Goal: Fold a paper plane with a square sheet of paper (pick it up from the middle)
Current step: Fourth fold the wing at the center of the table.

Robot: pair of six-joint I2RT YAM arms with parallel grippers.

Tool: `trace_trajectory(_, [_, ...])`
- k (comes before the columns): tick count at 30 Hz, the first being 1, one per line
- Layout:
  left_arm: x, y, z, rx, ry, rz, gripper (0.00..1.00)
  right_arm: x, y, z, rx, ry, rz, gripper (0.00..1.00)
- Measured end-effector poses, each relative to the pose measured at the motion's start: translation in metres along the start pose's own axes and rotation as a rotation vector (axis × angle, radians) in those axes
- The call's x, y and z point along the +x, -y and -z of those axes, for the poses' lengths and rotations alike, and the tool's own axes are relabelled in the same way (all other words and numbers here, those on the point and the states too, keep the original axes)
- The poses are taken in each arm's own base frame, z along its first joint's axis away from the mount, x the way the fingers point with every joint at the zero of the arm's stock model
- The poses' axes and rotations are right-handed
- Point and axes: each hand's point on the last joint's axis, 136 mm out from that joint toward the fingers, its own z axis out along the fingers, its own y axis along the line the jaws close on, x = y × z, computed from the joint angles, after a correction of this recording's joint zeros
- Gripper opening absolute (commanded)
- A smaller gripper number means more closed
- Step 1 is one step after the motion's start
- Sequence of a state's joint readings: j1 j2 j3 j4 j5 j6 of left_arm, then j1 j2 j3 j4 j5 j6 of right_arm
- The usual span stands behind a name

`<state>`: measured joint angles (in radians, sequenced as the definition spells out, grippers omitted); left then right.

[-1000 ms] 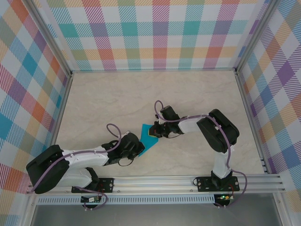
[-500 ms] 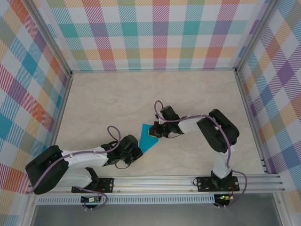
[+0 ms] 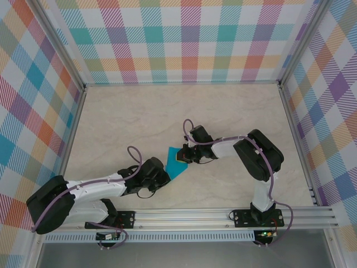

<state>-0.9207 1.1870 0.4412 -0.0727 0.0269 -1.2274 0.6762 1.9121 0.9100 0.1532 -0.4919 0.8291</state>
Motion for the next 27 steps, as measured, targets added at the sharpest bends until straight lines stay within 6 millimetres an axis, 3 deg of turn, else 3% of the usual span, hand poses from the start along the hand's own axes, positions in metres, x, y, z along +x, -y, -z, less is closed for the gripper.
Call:
trace_trajectory(6, [-0.007,0.008,-0.003,0.013,0.034,-0.004,0.1,0.0,0.0,0.0,0.0,0.0,0.0,0.05])
trace_trajectory(12, [-0.003,-0.017,-0.023,-0.087,0.009,0.005,0.06,0.0,0.0,0.0,0.0,0.0,0.0,0.05])
trace_trajectory(16, [-0.002,-0.015,-0.023,-0.083,0.003,0.021,0.05,0.0,0.0,0.0,0.002,-0.001,-0.001,0.05])
trace_trajectory(27, [0.009,-0.054,0.012,-0.124,-0.007,0.028,0.13,-0.001,0.0,0.0,0.023,-0.009,0.008,0.06])
